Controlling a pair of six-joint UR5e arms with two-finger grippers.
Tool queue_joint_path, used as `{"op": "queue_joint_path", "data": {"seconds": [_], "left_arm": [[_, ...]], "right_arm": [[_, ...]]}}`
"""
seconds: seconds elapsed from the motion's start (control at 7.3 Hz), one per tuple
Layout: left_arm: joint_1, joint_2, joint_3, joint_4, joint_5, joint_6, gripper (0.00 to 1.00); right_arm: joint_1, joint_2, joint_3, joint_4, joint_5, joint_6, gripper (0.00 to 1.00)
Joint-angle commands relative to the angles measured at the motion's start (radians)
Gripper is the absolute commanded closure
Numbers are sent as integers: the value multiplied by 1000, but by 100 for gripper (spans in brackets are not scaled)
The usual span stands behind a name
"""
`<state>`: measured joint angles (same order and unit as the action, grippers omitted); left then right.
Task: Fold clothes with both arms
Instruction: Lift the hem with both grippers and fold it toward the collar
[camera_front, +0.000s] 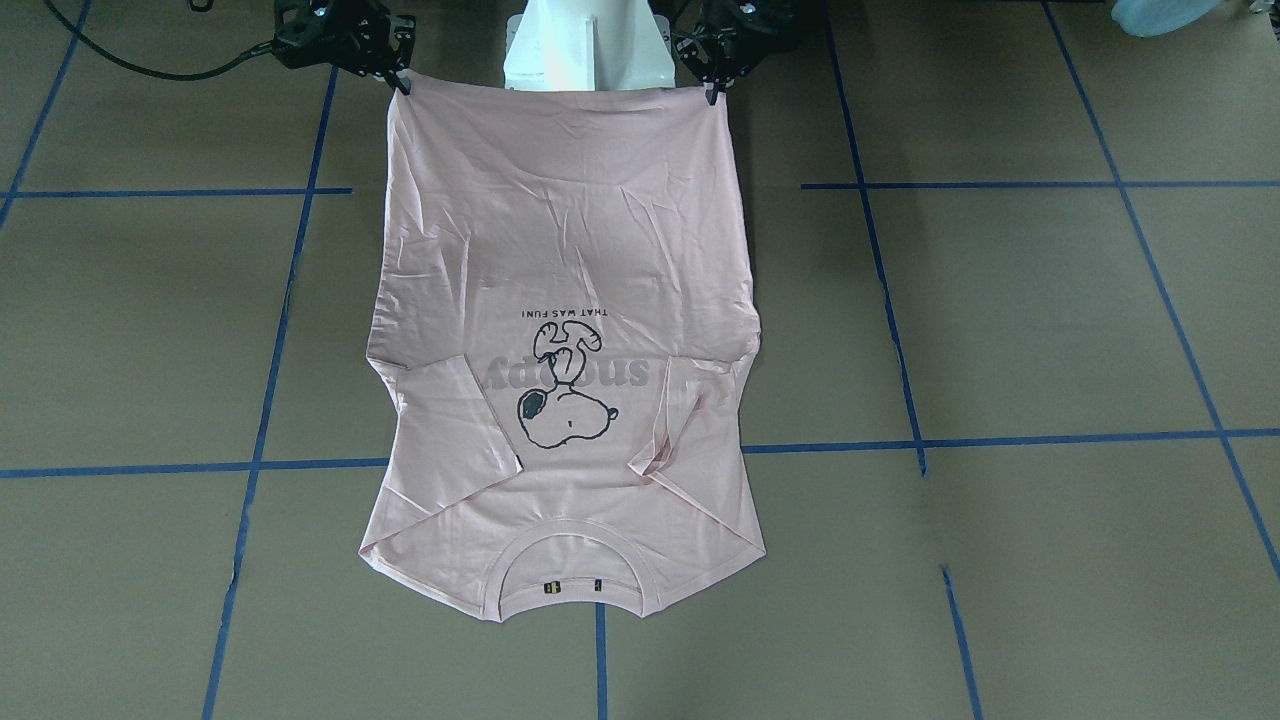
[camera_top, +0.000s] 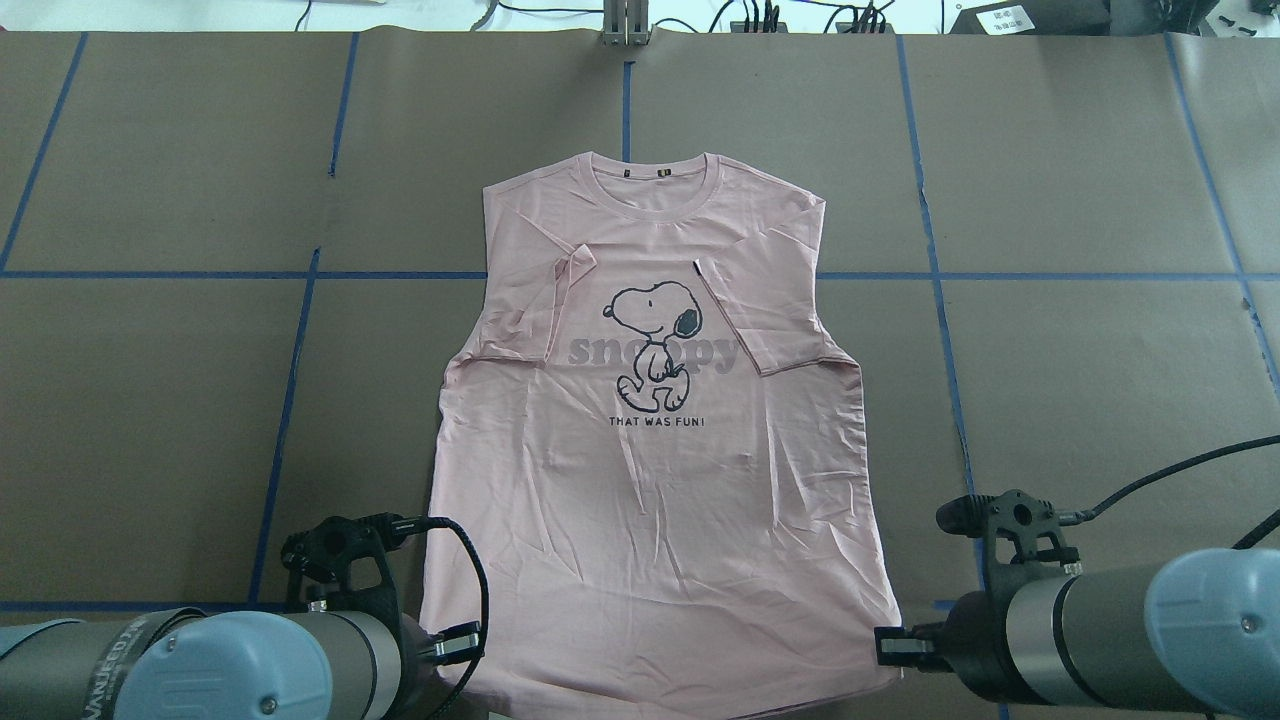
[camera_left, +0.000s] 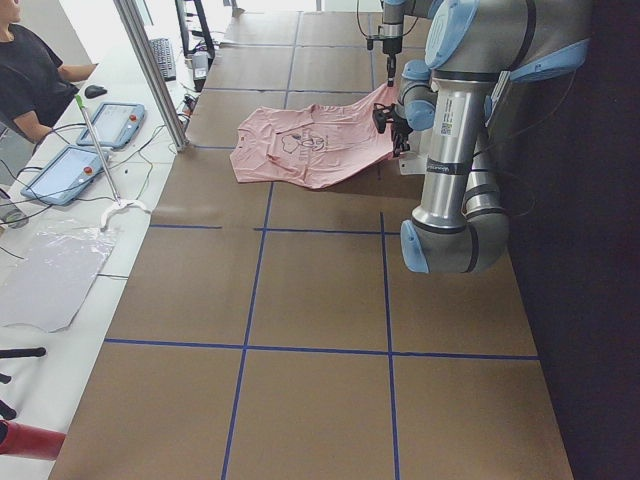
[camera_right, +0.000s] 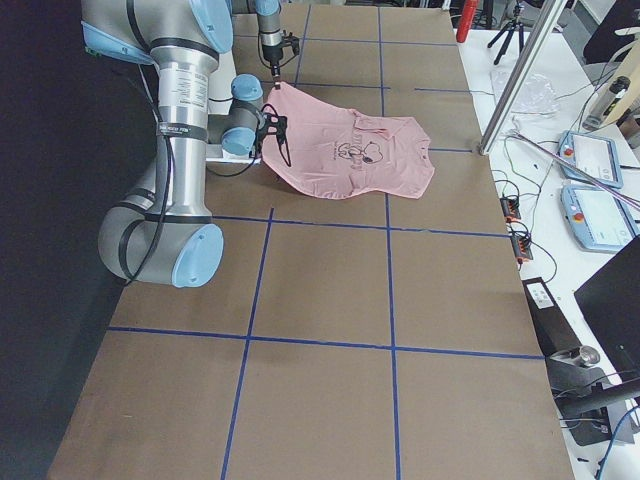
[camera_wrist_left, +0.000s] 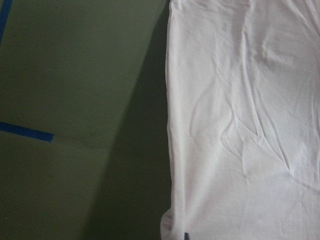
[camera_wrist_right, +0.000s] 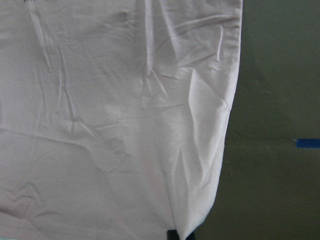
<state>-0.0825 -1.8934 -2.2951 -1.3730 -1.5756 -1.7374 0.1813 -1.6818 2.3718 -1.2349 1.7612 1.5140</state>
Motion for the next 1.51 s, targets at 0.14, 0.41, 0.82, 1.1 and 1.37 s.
{"op": "queue_joint_path", "data": {"seconds": [0.14,0.41,0.82,1.1,1.37], "left_arm": [[-154,-35,48,-1,-1,158,100],[-294,-79,100,-8,-13,260,100],[-419,-110,293,-176,-55,341,100],[-532,-188,408,-207,-69,412,100],[-583,-261,630,-389,-69,411,100]], "right_arm": [[166,115,-73,2,7,-86,100],[303,244,-204,2,9,-123,100],[538,411,-412,0,86,-179,100],[595,561,-605,0,87,-190,100],[682,658,-756,0,167,-202,100]]}}
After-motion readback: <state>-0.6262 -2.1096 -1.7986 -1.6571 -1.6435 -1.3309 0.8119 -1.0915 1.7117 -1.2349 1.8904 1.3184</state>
